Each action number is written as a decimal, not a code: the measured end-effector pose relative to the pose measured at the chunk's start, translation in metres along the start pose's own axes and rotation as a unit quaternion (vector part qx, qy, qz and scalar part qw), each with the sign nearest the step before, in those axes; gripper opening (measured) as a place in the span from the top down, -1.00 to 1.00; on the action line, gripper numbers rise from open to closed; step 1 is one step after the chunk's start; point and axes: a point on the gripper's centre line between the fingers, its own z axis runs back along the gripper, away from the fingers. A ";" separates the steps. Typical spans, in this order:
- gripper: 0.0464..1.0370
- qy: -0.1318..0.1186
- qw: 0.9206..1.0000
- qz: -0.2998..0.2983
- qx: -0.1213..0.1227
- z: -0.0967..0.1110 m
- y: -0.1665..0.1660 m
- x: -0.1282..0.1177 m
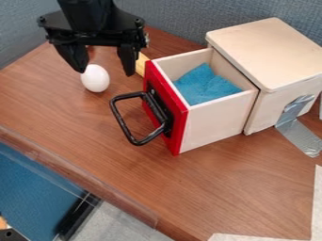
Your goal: Put the yellow thing into the drawer
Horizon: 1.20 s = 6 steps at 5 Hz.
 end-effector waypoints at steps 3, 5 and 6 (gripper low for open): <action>-0.93 -0.003 0.997 0.064 0.038 -0.024 0.038 0.049; -0.93 -0.008 0.987 0.139 0.074 -0.054 0.088 0.097; -0.93 -0.006 0.979 0.190 0.078 -0.073 0.096 0.108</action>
